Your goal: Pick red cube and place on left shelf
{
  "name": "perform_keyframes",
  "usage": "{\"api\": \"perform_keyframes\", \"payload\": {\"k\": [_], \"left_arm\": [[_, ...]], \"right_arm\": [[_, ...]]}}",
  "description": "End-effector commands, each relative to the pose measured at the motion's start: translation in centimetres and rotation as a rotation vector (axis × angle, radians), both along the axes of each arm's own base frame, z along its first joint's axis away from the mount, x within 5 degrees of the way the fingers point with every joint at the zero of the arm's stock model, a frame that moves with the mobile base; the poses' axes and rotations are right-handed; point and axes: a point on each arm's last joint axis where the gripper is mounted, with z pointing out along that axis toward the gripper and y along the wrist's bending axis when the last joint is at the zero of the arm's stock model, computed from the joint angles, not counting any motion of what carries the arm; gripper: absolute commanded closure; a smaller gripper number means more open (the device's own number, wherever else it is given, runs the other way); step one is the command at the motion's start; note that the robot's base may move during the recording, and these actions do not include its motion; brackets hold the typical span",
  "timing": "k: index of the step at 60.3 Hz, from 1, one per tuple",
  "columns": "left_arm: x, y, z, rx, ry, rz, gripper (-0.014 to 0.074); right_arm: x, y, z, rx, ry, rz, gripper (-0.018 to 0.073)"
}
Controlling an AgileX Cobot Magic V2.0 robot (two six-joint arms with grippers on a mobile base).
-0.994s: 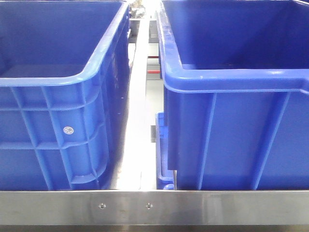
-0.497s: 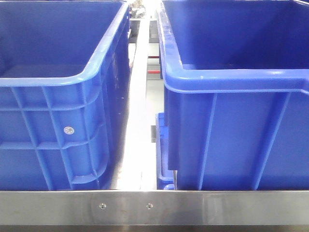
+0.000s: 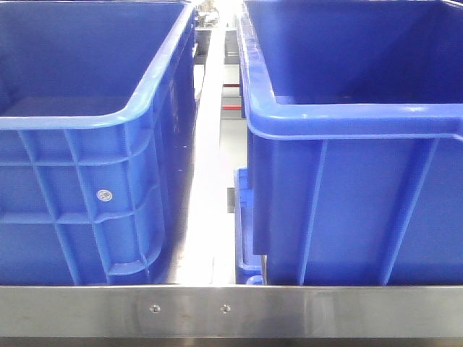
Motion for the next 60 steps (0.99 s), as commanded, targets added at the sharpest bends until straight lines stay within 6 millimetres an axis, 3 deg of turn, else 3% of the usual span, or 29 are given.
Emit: {"api": "perform_keyframes", "payload": {"k": [1,60], "left_arm": [[-0.09,-0.02,0.0,-0.002,-0.073,-0.004,0.0495],[-0.09,-0.02,0.0,-0.002,-0.073,-0.004,0.0495]], "right_arm": [[-0.37,-0.08,1.45,-0.022,-0.124,-0.016,0.0511],[-0.39,-0.09,1.58,-0.027,-0.137,-0.017,0.0511]]}}
